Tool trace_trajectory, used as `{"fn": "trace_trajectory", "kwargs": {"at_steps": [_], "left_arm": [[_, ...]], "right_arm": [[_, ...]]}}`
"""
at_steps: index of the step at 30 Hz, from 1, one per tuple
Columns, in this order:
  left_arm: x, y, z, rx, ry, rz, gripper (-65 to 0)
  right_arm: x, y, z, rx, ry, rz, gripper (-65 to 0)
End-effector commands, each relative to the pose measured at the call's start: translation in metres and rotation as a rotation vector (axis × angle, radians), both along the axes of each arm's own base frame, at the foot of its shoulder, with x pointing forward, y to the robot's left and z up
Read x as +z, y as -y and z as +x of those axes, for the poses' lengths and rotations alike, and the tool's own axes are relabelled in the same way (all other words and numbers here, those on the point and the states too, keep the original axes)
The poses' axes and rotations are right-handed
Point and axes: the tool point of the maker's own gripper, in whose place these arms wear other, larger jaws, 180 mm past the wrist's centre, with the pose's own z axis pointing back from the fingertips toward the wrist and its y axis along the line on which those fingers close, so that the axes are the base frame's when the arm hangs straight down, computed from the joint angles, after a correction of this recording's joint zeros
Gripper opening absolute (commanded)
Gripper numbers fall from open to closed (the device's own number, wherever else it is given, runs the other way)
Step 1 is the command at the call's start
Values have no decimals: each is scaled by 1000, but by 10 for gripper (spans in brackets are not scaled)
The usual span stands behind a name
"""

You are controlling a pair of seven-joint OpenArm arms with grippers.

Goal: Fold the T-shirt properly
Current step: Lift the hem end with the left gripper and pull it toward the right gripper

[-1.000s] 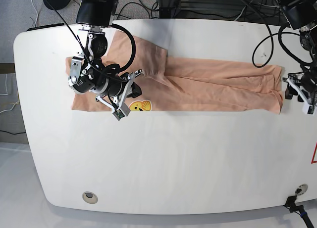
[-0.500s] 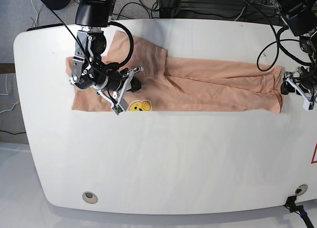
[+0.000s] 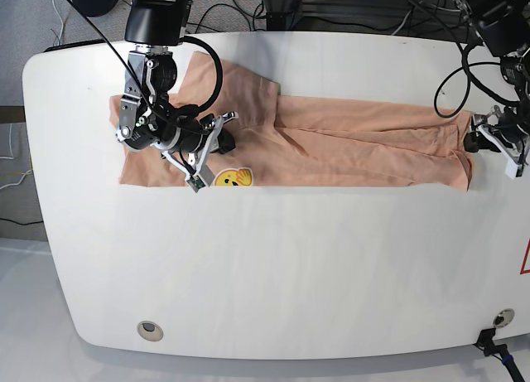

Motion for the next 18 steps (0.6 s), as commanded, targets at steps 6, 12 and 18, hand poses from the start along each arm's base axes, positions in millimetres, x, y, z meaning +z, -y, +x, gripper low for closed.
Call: {"fn": "trace_trajectory", "kwargs": {"at_steps": [6, 12, 18], "left_arm": [[12, 5, 13, -5, 61, -23, -254], [1, 26, 16, -73, 27, -28, -258], [-4, 37, 16, -83, 25, -47, -260]], "right_arm": [[14, -2, 13, -6, 54, 21, -650], [14, -2, 13, -6, 54, 21, -650], [14, -2, 13, -6, 54, 21, -650]]}}
